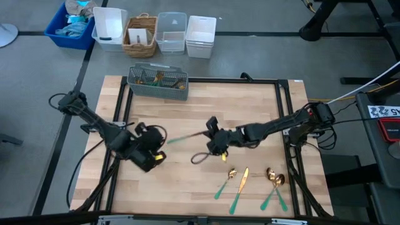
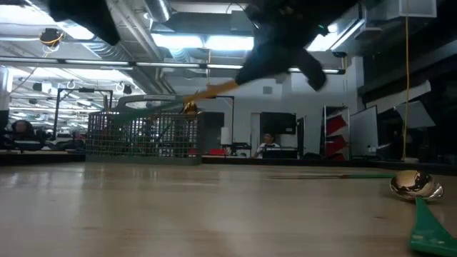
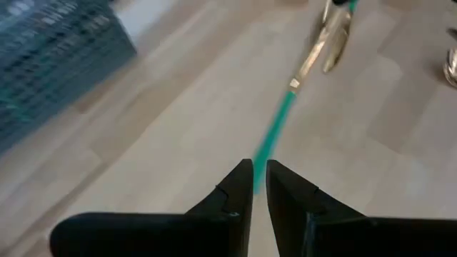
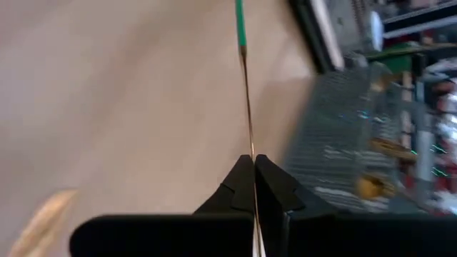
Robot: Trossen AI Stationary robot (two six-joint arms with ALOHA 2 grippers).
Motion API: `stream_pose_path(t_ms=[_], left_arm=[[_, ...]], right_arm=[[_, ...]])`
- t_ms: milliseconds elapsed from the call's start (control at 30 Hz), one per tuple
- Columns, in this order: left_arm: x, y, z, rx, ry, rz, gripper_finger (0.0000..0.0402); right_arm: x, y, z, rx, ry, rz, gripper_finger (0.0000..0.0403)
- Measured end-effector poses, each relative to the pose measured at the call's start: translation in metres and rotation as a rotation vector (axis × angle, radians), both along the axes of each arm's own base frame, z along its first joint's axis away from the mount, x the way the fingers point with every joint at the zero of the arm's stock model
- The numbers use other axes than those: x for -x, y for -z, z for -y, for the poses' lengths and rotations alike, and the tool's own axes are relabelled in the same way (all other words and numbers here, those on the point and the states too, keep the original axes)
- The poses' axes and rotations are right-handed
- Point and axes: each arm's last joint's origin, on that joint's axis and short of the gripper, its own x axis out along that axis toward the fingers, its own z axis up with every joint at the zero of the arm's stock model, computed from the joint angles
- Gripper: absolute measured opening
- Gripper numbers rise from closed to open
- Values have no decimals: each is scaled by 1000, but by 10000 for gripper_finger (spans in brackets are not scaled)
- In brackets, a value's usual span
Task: Sort silverware
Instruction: Put the green knife into the gray silverware basket
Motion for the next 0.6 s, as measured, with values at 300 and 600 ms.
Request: stream_pose_path(t_ms=[300,600], left_arm=[[35,-1,22,-86,-19,80,33],[42,8,27,-129,-19,147,33]], right_arm=[[-23,-60,55,329,116,38,1],[-27,-99,127,573,96,13,5]])
